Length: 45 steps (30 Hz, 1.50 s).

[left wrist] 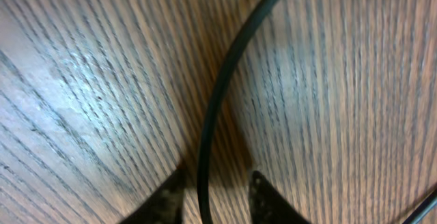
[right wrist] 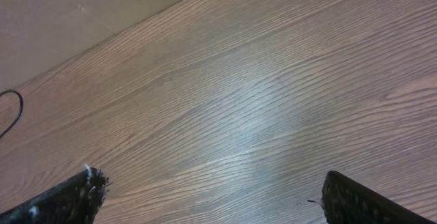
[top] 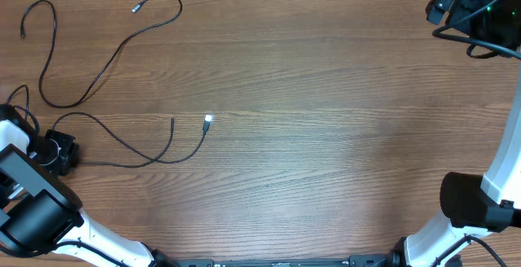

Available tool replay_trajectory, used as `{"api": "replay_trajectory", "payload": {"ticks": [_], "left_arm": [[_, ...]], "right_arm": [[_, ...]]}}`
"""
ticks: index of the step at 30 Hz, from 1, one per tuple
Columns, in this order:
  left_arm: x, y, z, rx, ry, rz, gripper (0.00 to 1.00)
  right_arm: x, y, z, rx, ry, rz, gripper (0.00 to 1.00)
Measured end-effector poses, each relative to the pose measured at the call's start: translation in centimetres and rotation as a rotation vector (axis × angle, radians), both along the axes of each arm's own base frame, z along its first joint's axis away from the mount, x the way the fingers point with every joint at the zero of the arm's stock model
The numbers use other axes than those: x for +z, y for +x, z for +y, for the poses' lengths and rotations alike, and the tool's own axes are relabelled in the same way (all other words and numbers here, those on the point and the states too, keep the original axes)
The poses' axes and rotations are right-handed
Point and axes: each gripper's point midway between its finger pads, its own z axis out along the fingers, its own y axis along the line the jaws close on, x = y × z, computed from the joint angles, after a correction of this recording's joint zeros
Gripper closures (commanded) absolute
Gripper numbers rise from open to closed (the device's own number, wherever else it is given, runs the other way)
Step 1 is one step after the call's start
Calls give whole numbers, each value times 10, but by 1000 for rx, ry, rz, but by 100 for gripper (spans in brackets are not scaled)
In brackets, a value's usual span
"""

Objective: Untangle cables

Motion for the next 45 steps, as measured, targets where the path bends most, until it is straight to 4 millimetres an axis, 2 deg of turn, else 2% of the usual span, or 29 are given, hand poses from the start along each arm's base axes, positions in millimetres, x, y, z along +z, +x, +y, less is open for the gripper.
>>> {"api": "replay_trajectory", "payload": {"ticks": [7,10,14,15,16,20,23,25,27,29,31,33,35,40,45], "left_arm": [[3,-7,-9,-8,-39,44,43],[16,-5,-7,-11,-45,51,40],[49,11,6,-15,-17,5,37],[56,15,6,-18,-18,-13,35],[62,18,5,-25,-20,-35,28],[101,42,-18,-113,-92,-233,20],[138,63,-53,-246,-200,-430,12],[163,73,-89,-375,-294,-551,0],[181,76,-133,-514,-389,-614,0],[190,80,-177,-663,-458,-641,0],[193,81,-218,-804,-507,-633,0],[187,76,-277,-1042,-525,-573,0],[178,69,-310,-1167,-513,-496,0],[164,47,-371,-1421,-470,-355,0],[161,26,-399,-1557,-381,-253,0]], "right_arm": [[0,0,0,0,0,0,0],[0,0,0,0,0,0,0],[0,0,0,0,0,0,0],[0,0,0,0,0,0,0],[0,0,0,0,0,0,0],[0,0,0,0,0,0,0],[0,0,0,-1,0,0,0],[0,0,0,0,0,0,0],[0,0,0,0,0,0,0],[0,0,0,0,0,0,0],[0,0,0,1,0,0,0],[0,0,0,0,-1,0,0],[0,0,0,0,-1,0,0],[0,0,0,0,0,0,0],[0,0,0,0,0,0,0]]}}
